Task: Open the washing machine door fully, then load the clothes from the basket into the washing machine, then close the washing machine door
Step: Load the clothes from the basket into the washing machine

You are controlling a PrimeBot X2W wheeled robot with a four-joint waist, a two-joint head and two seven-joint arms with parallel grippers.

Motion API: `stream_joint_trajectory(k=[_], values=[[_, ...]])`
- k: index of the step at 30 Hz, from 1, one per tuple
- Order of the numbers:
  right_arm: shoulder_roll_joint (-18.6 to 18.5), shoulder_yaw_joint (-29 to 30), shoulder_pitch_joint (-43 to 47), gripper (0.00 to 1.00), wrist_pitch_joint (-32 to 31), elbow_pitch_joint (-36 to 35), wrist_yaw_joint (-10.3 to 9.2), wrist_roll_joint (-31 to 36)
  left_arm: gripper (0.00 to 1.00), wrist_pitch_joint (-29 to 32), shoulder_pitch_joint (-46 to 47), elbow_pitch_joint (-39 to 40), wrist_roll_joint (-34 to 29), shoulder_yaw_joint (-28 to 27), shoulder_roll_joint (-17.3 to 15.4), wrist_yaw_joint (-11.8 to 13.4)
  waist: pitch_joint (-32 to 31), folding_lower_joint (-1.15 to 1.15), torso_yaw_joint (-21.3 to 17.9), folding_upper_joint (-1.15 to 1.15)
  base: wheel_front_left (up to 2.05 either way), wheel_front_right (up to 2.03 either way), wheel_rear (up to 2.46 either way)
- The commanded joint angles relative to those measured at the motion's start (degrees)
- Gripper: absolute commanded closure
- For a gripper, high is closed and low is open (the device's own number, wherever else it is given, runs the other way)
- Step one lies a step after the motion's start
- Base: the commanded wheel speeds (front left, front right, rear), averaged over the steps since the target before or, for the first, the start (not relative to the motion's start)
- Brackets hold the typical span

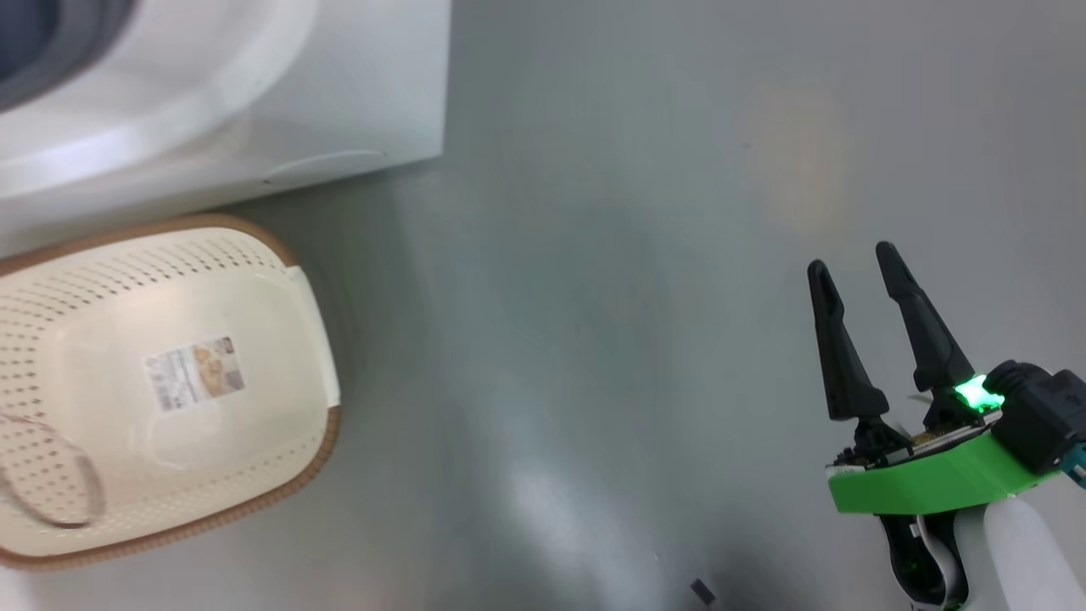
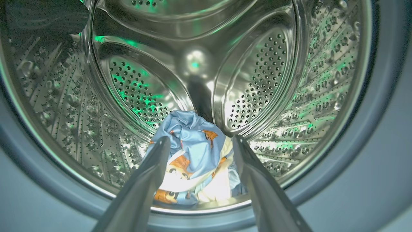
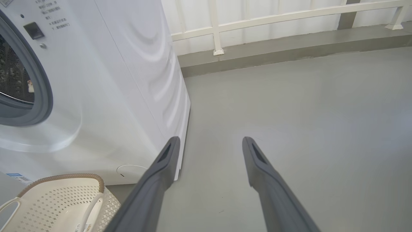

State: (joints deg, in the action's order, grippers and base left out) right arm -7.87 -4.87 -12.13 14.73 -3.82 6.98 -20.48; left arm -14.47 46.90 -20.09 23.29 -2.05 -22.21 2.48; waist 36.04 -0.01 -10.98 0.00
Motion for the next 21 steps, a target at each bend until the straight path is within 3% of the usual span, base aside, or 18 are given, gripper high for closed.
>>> stream_joint_trajectory(k=[1,8,15,21], values=[[-0.8,-0.9,2.3,0.00,0.3,-1.3,0.51,0.7,0.00,-0.4,-4.4,4.9,-0.4,-2.5,-1.9,1.2,-3.1,0.01,2.4,0.00,0.00,0.00,0.00],[-2.0,-0.7,4.4,0.00,0.3,-1.2,0.51,1.6,0.00,-0.5,-22.3,20.4,-4.1,-4.3,3.5,4.3,-8.1,0.01,4.4,0.00,0.00,0.00,0.00],[-3.3,-0.8,6.5,0.00,0.3,-0.8,0.51,2.3,0.00,-0.5,-35.8,29.3,-7.8,-2.9,8.9,6.2,-12.8,0.01,6.3,0.00,0.00,0.00,0.00],[-4.5,-0.8,9.6,0.00,0.3,-0.4,0.51,3.0,0.00,-0.5,-43.6,32.3,-10.5,-0.4,12.7,6.6,-18.1,0.01,8.4,0.00,0.00,0.00,0.00]])
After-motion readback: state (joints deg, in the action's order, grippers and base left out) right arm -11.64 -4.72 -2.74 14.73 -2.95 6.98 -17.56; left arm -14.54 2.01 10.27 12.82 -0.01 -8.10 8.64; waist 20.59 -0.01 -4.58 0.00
